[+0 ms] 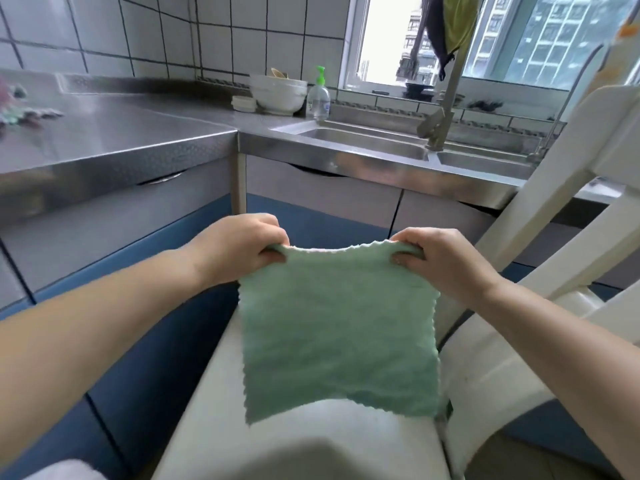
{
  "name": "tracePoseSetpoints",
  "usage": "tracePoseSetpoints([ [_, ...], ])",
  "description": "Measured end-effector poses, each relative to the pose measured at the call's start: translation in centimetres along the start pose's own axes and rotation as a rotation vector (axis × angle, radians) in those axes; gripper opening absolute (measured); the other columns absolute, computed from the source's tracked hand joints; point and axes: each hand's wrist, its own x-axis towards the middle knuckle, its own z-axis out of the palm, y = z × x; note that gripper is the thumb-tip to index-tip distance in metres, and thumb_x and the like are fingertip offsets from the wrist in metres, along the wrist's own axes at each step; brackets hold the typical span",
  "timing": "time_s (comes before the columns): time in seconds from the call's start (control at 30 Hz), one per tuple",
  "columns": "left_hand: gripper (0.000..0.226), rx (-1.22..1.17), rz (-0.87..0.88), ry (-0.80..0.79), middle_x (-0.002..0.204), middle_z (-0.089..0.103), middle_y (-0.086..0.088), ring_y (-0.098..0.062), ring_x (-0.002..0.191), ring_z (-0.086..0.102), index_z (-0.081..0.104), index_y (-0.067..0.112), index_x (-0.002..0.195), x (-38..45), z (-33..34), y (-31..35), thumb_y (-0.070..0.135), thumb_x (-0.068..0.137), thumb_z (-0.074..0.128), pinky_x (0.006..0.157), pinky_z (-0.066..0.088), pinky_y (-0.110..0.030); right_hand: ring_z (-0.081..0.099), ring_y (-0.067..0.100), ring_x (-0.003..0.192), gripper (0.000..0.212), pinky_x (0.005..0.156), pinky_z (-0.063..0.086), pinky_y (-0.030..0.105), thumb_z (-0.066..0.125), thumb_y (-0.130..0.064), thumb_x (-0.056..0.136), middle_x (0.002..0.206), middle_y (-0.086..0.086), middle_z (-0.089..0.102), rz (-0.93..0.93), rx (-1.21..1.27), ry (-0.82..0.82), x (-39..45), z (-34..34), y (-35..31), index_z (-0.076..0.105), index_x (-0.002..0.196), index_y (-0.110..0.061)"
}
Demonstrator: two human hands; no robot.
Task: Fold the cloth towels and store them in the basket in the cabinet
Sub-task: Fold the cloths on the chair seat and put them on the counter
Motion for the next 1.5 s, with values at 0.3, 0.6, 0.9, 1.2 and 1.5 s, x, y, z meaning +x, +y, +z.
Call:
tracePoseSetpoints([
  [0.3, 0.01, -0.091, -0.252, 0.071, 0.07, 0.059, 0.01, -0.01, 0.065, 0.053, 0.065, 0.018, 0.085, -2.6, -8.9, -1.0, 0.028, 0.084, 0.068, 0.06, 0.038, -0.025, 0.054, 0.009, 0.062, 0.007, 0.06, 0.042, 0.013, 0.074, -0.019, 0.079, 0.069, -0.012, 0.062, -0.019, 0.102, 0.172, 1.7, -0.9, -3.9, 0.069, 0.083, -0.016],
  [0.6, 0.018, -0.231, -0.473, -0.413, 0.068, 0.058, 0.018, 0.002, 0.065, 0.052, 0.053, 0.037, 0.079, -15.4, -3.7, 3.9, 0.024, 0.09, 0.056, 0.054, 0.034, -0.017, 0.053, 0.005, 0.064, 0.017, 0.055, 0.038, 0.011, 0.069, -0.017, 0.083, 0.077, -0.017, 0.06, 0.069, 0.411, -0.218, -12.0, 5.4, -4.8, 0.057, 0.078, -0.028],
  [0.9, 0.01, -0.405, -0.647, -0.787, 0.078, 0.058, 0.013, 0.003, 0.067, 0.047, 0.054, 0.027, 0.084, -25.2, 3.7, 8.9, 0.035, 0.09, 0.053, 0.062, 0.037, -0.016, 0.045, 0.005, 0.061, 0.017, 0.059, 0.037, 0.027, 0.059, -0.032, 0.088, 0.078, -0.002, 0.057, 0.336, 0.443, -0.595, -25.5, 14.2, -3.8, 0.046, 0.088, -0.043],
  [1.2, 0.017, -0.758, -1.096, -0.311, 0.09, 0.069, 0.006, -0.009, 0.082, 0.066, 0.063, 0.029, 0.092, -25.1, 6.6, 7.3, 0.023, 0.079, 0.074, 0.07, 0.05, -0.023, 0.059, 0.015, 0.066, 0.007, 0.06, 0.044, 0.031, 0.065, -0.03, 0.086, 0.073, -0.001, 0.066, 0.586, 0.502, -0.375, -24.1, 15.7, -3.1, 0.062, 0.08, -0.027],
  [1.5, 0.033, -0.86, -1.212, -0.106, 0.121, 0.061, -0.006, -0.019, 0.113, 0.059, 0.049, 0.031, 0.114, -23.4, 11.6, 5.0, 0.024, 0.086, 0.067, 0.095, 0.049, -0.043, 0.049, 0.013, 0.059, 0.013, 0.05, 0.032, 0.026, 0.056, -0.031, 0.093, 0.066, -0.001, 0.057, 0.651, 0.354, -0.361, -20.7, 17.6, -1.9, 0.057, 0.083, -0.022],
])
